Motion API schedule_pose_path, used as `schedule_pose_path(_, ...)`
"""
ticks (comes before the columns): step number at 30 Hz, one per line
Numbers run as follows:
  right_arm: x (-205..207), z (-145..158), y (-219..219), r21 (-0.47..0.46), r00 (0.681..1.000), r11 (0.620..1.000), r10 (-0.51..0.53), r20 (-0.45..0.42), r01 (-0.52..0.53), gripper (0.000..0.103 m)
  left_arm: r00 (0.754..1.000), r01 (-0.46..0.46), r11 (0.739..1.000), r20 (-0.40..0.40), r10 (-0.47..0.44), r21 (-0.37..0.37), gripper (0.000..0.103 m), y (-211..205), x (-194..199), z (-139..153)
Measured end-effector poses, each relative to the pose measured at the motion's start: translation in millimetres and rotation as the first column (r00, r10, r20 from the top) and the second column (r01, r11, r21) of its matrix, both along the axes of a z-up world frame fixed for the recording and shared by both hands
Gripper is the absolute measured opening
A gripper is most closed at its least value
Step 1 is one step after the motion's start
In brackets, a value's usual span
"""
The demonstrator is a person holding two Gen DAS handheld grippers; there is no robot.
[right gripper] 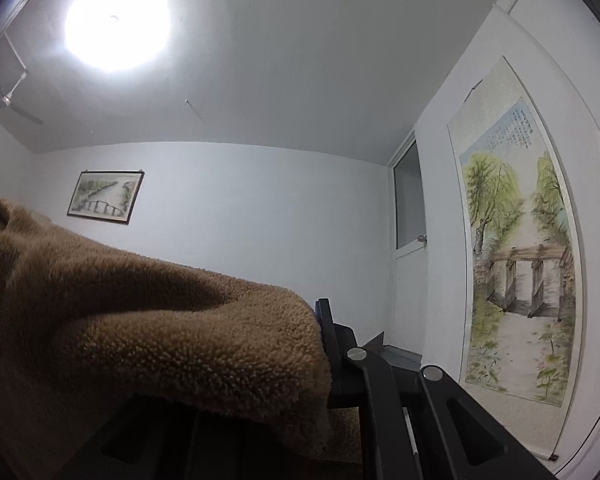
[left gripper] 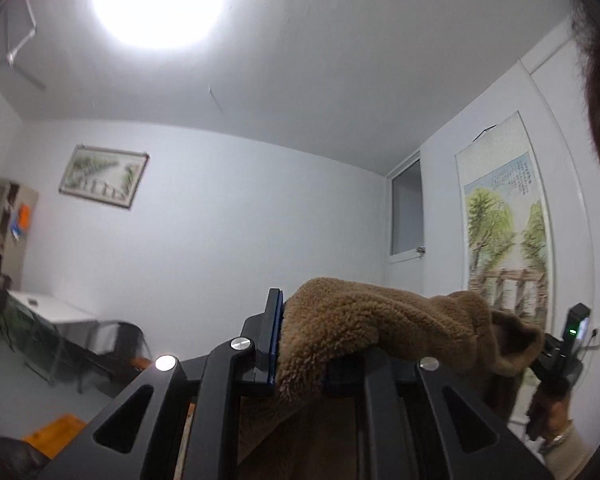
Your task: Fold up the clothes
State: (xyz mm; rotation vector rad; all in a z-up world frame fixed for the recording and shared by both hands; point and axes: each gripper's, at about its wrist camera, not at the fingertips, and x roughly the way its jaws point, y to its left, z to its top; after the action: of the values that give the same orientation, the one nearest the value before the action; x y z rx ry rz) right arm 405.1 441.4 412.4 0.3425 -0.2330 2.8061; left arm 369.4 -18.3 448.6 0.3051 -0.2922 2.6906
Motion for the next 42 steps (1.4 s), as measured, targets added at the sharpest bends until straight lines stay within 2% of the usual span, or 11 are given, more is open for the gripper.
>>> schedule_pose_path(8,0.2,-13.8,-31.5,0.079,0.994,0.994,0.072,0.079,-0.078,0.013,0.989,-0.132,0.991,0.061,0.132,-0.005,0.024,-34.3,-16.5,1.8)
schedule_pose_path(16,-104.9,-61.7,-28.7,0.012,0.948,0.996,0.081,0.309,-0.089,0.013,0.936,-0.124,0.980,0.309,0.168,-0.157,0.035,-6.5,-188.0,-57.7)
schedule_pose_path(20,-195.5,-119.2,-3.4,-0.129,0.854,0.990,0.112,0.508,-0.053,0.013,0.827,-0.008,0.983,0.552,0.109,-0.183,0.035,14.9,-312.1,-127.1)
schedule_pose_path(26,-329.2,-240.1,20.2,-0.159,0.656,0.984,0.065,0.752,0.085,0.013,0.623,0.110,0.952,0.766,0.159,-0.287,0.035,67.0,-472.3,-253.9)
schedule_pose_path(30,-404.6,-323.2,34.0,-0.170,0.461,0.971,0.076,0.884,0.166,0.013,0.481,0.184,0.931,0.855,0.194,-0.315,0.035,97.9,-549.3,-333.1)
schedule_pose_path(33,-432.8,-369.4,39.8,-0.143,0.327,0.971,0.075,0.942,0.189,0.013,0.377,0.199,0.934,0.903,0.208,-0.298,0.035,109.1,-572.0,-381.0)
schedule_pose_path(35,-432.3,-382.6,39.5,-0.131,0.294,0.974,0.073,0.953,0.183,0.015,0.325,0.187,0.943,0.923,0.206,-0.276,0.035,106.5,-580.4,-403.4)
schedule_pose_path(37,-433.2,-387.6,38.9,-0.118,0.273,0.978,0.068,0.959,0.171,0.028,0.298,0.185,0.951,0.936,0.188,-0.250,0.036,100.1,-587.3,-414.4)
schedule_pose_path(38,-430.7,-384.7,40.5,-0.122,0.277,0.978,0.071,0.958,0.169,0.036,0.290,0.187,0.953,0.940,0.178,-0.239,0.037,95.4,-587.7,-416.9)
schedule_pose_path(40,-423.6,-376.7,43.9,-0.124,0.300,0.977,0.069,0.951,0.171,0.083,0.274,0.192,0.957,0.948,0.160,-0.217,0.046,86.1,-588.7,-421.8)
schedule_pose_path(42,-418.3,-366.4,46.0,-0.120,0.336,0.978,0.058,0.940,0.168,0.084,0.262,0.200,0.962,0.956,0.130,-0.185,0.049,79.0,-588.6,-422.3)
